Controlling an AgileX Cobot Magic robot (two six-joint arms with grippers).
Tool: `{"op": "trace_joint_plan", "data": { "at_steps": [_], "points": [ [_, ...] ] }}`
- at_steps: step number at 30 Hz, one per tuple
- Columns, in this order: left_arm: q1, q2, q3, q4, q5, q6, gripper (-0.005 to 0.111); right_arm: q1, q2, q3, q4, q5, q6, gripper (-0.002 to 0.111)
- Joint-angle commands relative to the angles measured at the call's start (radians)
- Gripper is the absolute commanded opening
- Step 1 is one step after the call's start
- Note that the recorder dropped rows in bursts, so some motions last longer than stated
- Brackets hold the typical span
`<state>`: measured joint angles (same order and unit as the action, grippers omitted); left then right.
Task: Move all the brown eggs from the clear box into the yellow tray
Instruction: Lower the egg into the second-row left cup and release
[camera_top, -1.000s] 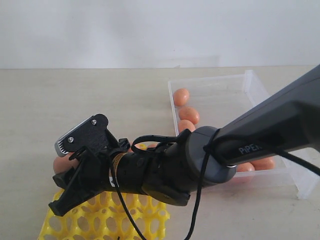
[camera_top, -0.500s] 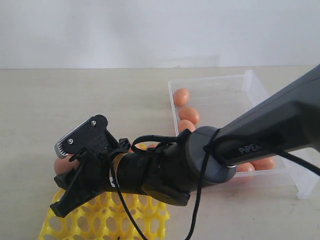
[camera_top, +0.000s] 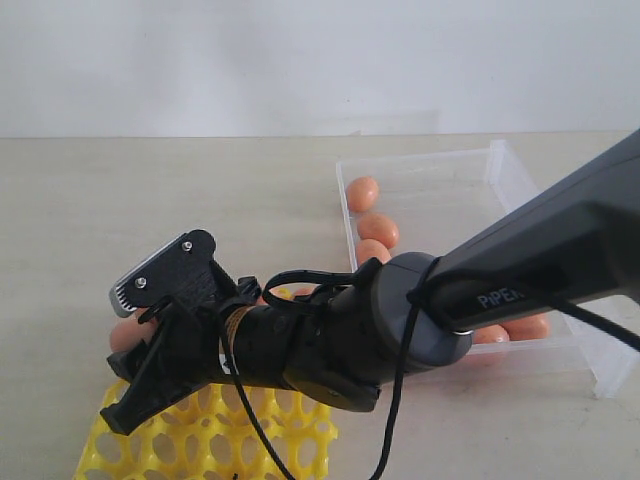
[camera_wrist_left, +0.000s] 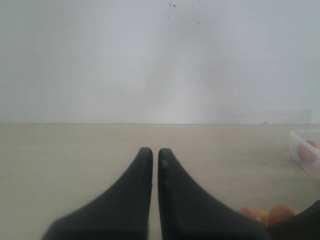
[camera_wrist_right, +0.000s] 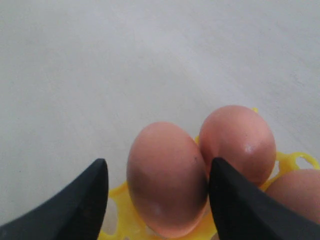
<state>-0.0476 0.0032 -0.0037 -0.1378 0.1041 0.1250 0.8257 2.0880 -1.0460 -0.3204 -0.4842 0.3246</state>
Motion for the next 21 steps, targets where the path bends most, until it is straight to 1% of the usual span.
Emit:
{"op": "trace_joint_plan", "data": {
  "at_steps": [1, 3, 4, 5, 6, 7, 8, 10, 12, 15, 18, 20, 21],
  "points": [
    [0.003, -0.003, 0.004, 0.000, -0.007, 0.003, 0.004, -0.001, -0.002, -0.006, -0.002, -0.001, -0.005, 0.052],
    [0.003, -0.003, 0.004, 0.000, -0.007, 0.003, 0.004, -0.001, -0.002, -0.006, -0.002, -0.001, -0.005, 0.051],
    [0.003, -0.003, 0.004, 0.000, -0.007, 0.003, 0.004, -0.001, -0.002, -0.006, -0.002, -0.001, 0.008, 0.042],
    [0.003, -0.003, 0.004, 0.000, -0.007, 0.003, 0.004, -0.001, -0.002, -0.006, -0.002, -0.001, 0.011, 0.037],
    [0.003, -0.003, 0.004, 0.000, -0.007, 0.003, 0.004, -0.001, -0.002, -0.006, -0.002, 0.001, 0.018, 0.024],
    [0.003, -0.003, 0.004, 0.000, -0.007, 0.003, 0.004, -0.001, -0.002, -0.006, -0.002, 0.004, 0.018, 0.019],
    [0.003, -0.003, 0.004, 0.000, -0.007, 0.003, 0.004, -0.001, -0.002, -0.006, -0.002, 0.027, 0.018, 0.008],
    [0.003, -0.003, 0.004, 0.000, -0.007, 0.003, 0.004, -0.001, -0.002, -0.006, -0.002, 0.077, 0.018, 0.000],
    [0.003, -0.003, 0.004, 0.000, -0.007, 0.003, 0.004, -0.001, -0.002, -0.006, -0.002, 0.082, 0.014, 0.000],
    [0.003, -0.003, 0.004, 0.000, -0.007, 0.003, 0.004, -0.001, -0.033, -0.006, -0.002, 0.035, -0.003, 0.000],
    [0.003, -0.003, 0.004, 0.000, -0.007, 0.003, 0.004, -0.001, -0.088, -0.006, -0.002, 0.049, -0.003, 0.000],
    [0.003, -0.003, 0.004, 0.000, 0.002, 0.003, 0.004, -0.001, -0.158, -0.006, -0.002, 0.049, -0.070, 0.000],
    [0.003, -0.003, 0.004, 0.000, 0.002, 0.003, 0.004, -0.001, -0.211, -0.006, 0.008, 0.057, -0.155, 0.000]
  ]
}}
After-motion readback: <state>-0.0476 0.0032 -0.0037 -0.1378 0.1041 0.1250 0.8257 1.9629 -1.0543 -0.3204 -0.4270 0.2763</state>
